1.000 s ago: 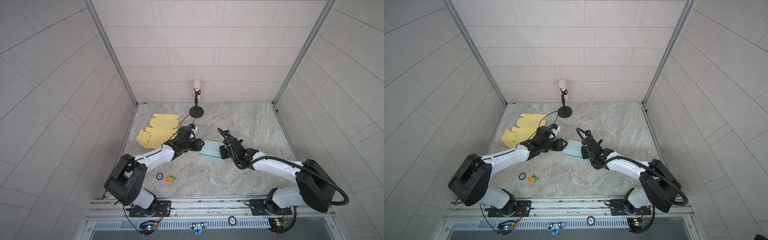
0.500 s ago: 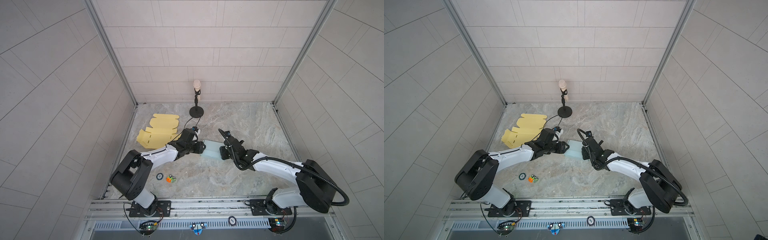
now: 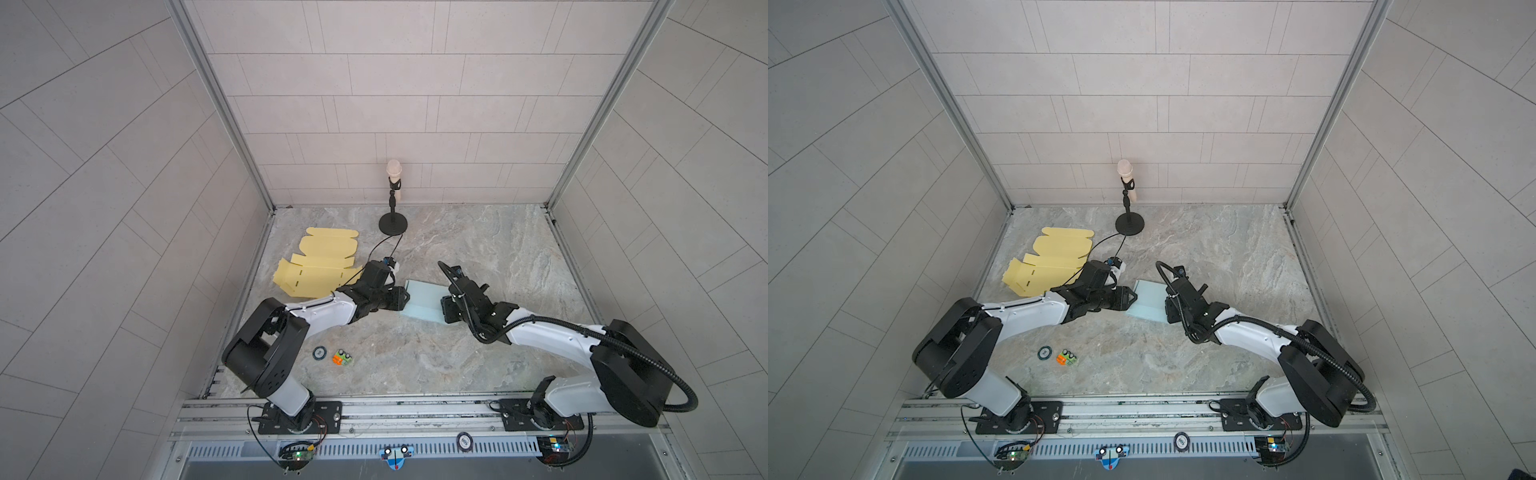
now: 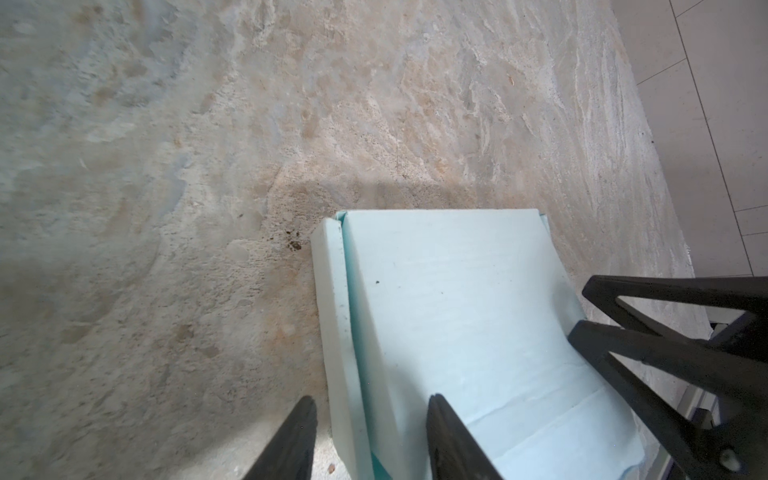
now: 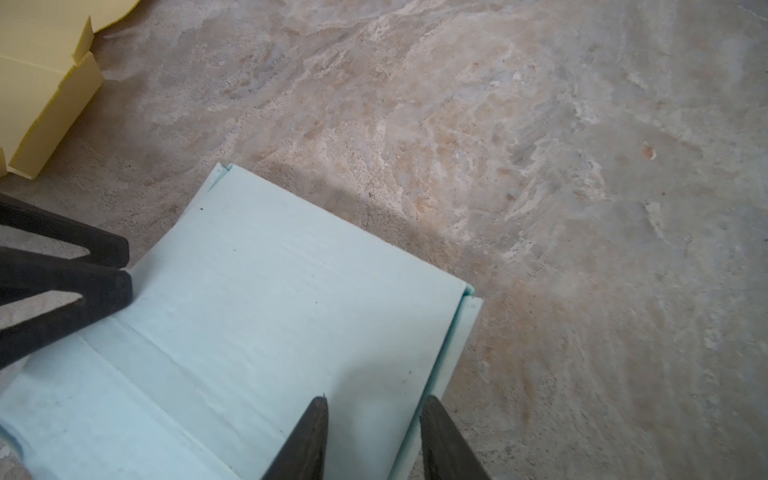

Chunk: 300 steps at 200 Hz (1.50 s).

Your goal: Fold the paper box

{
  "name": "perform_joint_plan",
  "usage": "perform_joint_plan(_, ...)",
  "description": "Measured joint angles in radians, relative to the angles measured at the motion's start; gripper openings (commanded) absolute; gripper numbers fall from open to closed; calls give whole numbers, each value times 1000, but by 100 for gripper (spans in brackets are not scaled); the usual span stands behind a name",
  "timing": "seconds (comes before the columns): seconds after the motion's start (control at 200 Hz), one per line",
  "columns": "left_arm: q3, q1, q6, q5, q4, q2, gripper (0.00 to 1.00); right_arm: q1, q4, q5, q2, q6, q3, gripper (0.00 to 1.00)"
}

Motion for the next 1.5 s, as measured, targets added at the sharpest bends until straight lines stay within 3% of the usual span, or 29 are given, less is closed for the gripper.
perform_joint_plan(1.251,-11,0,3,-23,40,50,43,0,-11,-2,7,3,-11,39)
perform_joint_plan(1.502,-11,0,3,-24,41,53,41,0,-38,-3,-21,4,-11,47)
